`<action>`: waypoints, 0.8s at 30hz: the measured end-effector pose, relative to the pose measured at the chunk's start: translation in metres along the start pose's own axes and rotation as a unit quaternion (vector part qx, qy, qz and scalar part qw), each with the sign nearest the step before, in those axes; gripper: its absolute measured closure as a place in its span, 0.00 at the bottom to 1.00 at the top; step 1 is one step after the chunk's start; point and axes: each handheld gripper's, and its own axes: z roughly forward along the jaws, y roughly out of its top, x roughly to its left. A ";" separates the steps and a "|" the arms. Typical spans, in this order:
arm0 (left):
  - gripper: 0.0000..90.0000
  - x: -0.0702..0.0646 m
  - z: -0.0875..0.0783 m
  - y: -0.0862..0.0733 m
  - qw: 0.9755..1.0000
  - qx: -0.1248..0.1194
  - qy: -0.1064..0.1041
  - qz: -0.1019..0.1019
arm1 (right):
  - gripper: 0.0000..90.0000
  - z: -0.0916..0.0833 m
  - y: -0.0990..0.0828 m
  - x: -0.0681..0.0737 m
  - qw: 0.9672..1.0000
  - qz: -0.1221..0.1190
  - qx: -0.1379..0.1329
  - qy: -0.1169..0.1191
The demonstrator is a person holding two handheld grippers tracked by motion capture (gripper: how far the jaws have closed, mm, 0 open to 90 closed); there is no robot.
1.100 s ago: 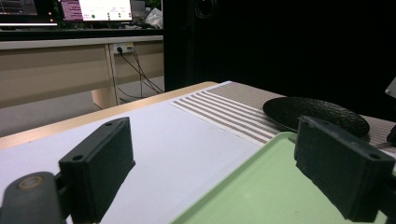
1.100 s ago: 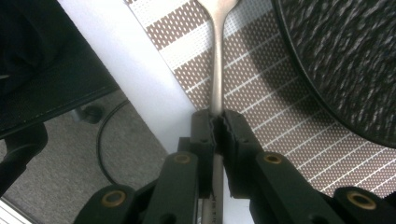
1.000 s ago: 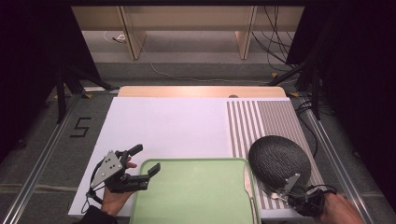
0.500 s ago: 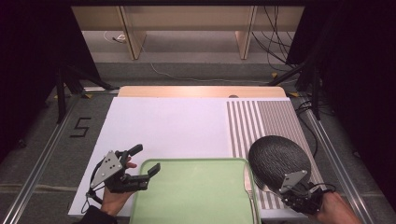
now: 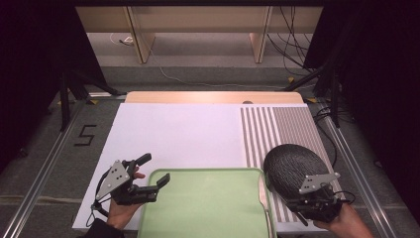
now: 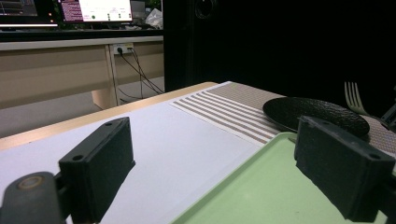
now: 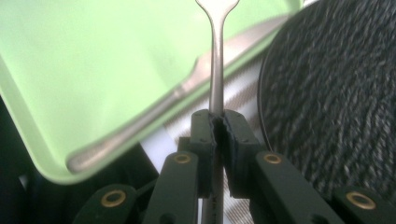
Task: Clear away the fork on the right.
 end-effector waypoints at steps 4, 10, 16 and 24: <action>0.13 0.000 0.000 0.000 1.000 0.000 0.000 0.000 | 0.93 0.001 0.003 0.000 0.999 0.030 -0.031 0.023; 0.13 0.000 0.000 0.000 1.000 0.001 0.000 0.001 | 0.93 0.003 0.009 0.001 0.995 0.059 -0.066 0.043; 0.13 0.000 0.000 0.000 1.000 0.001 0.000 0.000 | 0.93 0.003 0.015 0.008 0.993 0.066 -0.088 0.040; 0.13 0.000 0.000 0.000 1.000 0.000 0.000 0.001 | 0.93 0.012 0.025 0.020 0.988 0.068 -0.111 0.081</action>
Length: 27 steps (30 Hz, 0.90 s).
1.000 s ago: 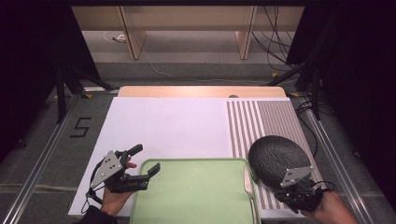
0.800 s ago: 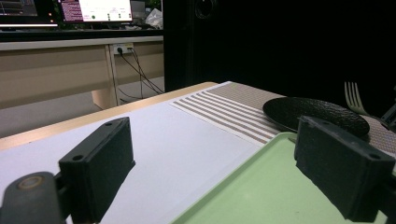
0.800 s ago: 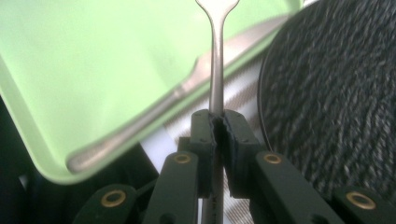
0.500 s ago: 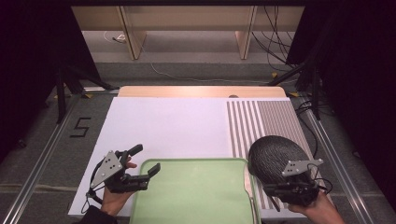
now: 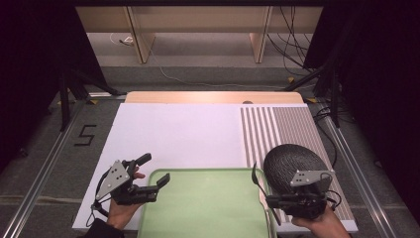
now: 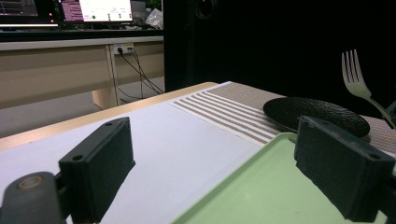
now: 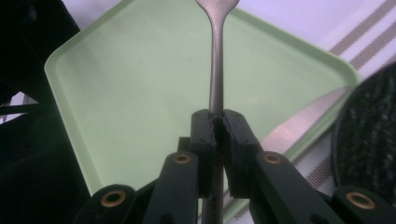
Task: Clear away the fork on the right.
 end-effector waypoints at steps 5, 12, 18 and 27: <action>0.13 0.000 0.000 0.000 1.000 0.000 0.000 0.001 | 0.93 0.009 0.005 0.011 1.000 -0.009 0.004 0.015; 0.13 0.000 0.000 0.000 1.000 0.000 0.000 0.001 | 0.93 0.023 0.006 0.018 1.000 -0.008 0.021 0.022; 0.13 0.000 0.000 0.000 1.000 0.000 0.000 0.001 | 0.93 0.028 0.008 0.023 0.999 -0.006 0.022 0.027; 0.13 0.000 -0.001 0.000 1.000 0.000 0.000 0.001 | 0.93 0.040 0.010 0.034 0.999 -0.015 0.043 0.023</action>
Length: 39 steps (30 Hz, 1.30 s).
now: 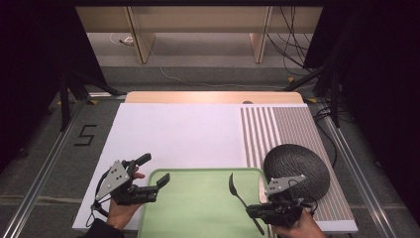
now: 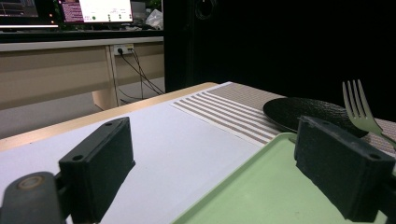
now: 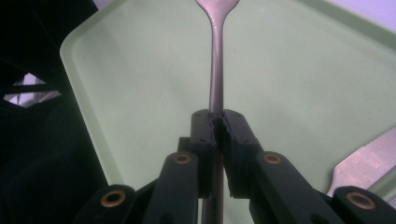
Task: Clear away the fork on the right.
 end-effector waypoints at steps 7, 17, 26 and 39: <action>0.13 0.000 0.000 0.000 1.000 0.000 0.000 0.001 | 0.93 0.006 0.000 0.004 1.000 -0.003 0.014 0.003; 0.13 0.000 0.000 0.000 1.000 -0.001 0.001 0.000 | 0.93 0.013 0.000 0.008 0.999 -0.005 0.038 -0.012; 0.13 0.000 0.000 0.000 1.000 -0.001 0.001 0.000 | 0.93 0.018 -0.001 0.011 0.998 -0.008 0.055 -0.010; 0.13 0.000 0.000 0.000 1.000 -0.001 0.001 0.001 | 0.93 0.024 -0.002 0.015 0.997 -0.009 0.081 -0.010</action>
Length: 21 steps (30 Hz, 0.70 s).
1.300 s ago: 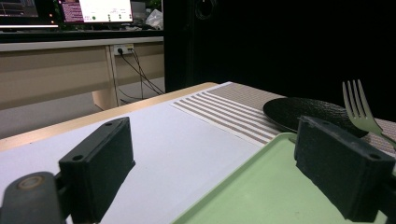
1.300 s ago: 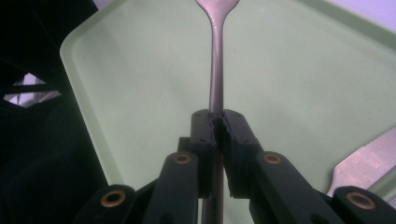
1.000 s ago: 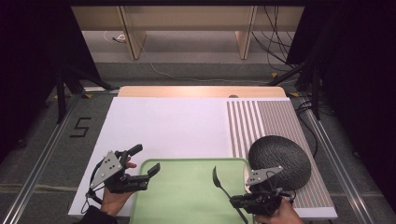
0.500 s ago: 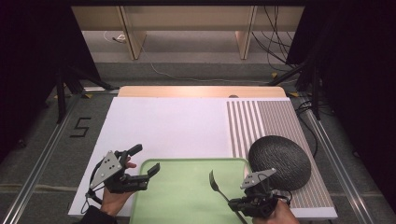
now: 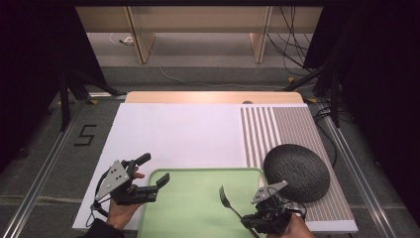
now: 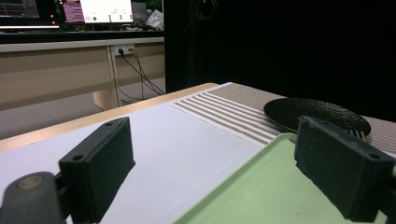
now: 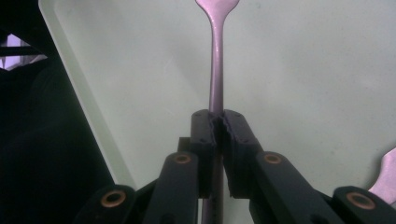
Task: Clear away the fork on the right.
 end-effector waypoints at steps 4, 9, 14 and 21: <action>0.13 0.000 0.000 0.000 1.000 0.000 0.000 0.000 | 0.93 0.003 0.000 0.001 1.000 0.002 0.014 -0.004; 0.13 0.000 0.000 0.000 1.000 0.000 0.000 0.000 | 0.93 0.008 0.000 0.002 0.999 0.003 0.034 -0.018; 0.13 0.000 0.000 0.000 1.000 0.000 0.000 0.000 | 0.93 0.013 0.001 0.003 0.998 0.006 0.051 -0.028; 0.13 0.000 0.000 0.000 1.000 0.001 -0.001 0.001 | 0.93 0.021 0.002 0.006 0.996 0.000 0.077 -0.047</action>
